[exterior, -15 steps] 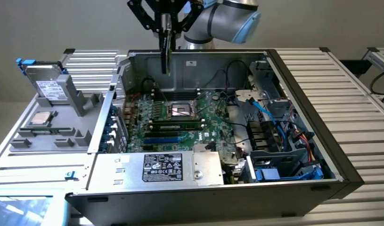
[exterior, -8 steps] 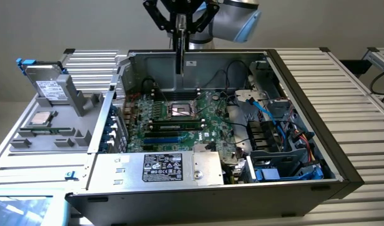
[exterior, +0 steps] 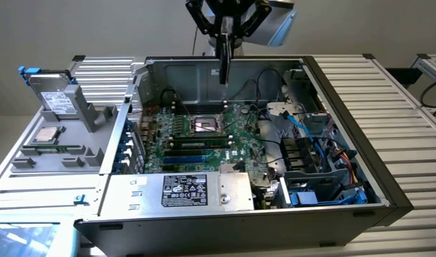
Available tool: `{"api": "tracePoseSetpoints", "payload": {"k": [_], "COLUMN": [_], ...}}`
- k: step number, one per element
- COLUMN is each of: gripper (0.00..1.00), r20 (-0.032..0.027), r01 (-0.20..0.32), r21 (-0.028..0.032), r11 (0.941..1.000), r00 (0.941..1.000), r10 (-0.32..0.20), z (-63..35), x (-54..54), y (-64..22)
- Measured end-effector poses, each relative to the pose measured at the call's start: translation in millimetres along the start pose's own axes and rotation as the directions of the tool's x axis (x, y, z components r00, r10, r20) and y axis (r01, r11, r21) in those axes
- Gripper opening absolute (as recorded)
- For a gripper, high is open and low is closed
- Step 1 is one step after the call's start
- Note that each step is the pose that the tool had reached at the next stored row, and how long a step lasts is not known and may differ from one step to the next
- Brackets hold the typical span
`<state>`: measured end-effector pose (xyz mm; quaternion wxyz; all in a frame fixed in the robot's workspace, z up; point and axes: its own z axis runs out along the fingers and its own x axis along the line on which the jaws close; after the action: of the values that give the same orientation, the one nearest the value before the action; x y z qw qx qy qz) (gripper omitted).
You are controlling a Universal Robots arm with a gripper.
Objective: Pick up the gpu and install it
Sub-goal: 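Pick up the gpu and move the gpu toward the slot, then insert the gpu into the slot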
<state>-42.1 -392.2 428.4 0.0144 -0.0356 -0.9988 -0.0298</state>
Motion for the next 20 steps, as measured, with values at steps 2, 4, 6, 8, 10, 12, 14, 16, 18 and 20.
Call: {"api": "tracePoseSetpoints", "payload": {"k": [2,4,6,8,10,12,14,16,18,20], "gripper": [0.29,0.29,0.29,0.29,0.29,0.29,0.29,0.29,0.29,0.29], "r20": [-0.0009,-0.0013,-0.0013,-0.0013,-0.0014,-0.0019,-0.0037,-0.0058,-0.0081,-0.0103], "r01": [0.000,0.000,0.000,0.000,0.000,0.008,0.039,0.075,0.112,0.148], "r21": [0.0003,0.0002,0.0001,0.0002,0.0001,0.0004,0.0010,0.0017,0.0022,0.0027], "r11": [1.0000,1.0000,1.0000,1.0000,1.0000,1.0000,0.9993,0.9972,0.9937,0.9890], "r00": [1.0000,1.0000,1.0000,1.0000,1.0000,1.0000,0.9993,0.9971,0.9937,0.9890], "r10": [0.000,0.000,0.000,0.000,0.000,-0.008,-0.039,-0.075,-0.112,-0.148], "z": [-0.2,-0.2,-0.1,-0.1,-0.1,-0.1,-0.1,-0.1,-0.1,-0.1], "x": [-7.8,-8.5,-8.5,-8.6,-8.6,-8.6,-8.6,-8.6,-8.6,-8.6], "y": [0.5,0.5,0.6,0.6,0.6,0.6,0.6,0.6,0.6,0.6]}}
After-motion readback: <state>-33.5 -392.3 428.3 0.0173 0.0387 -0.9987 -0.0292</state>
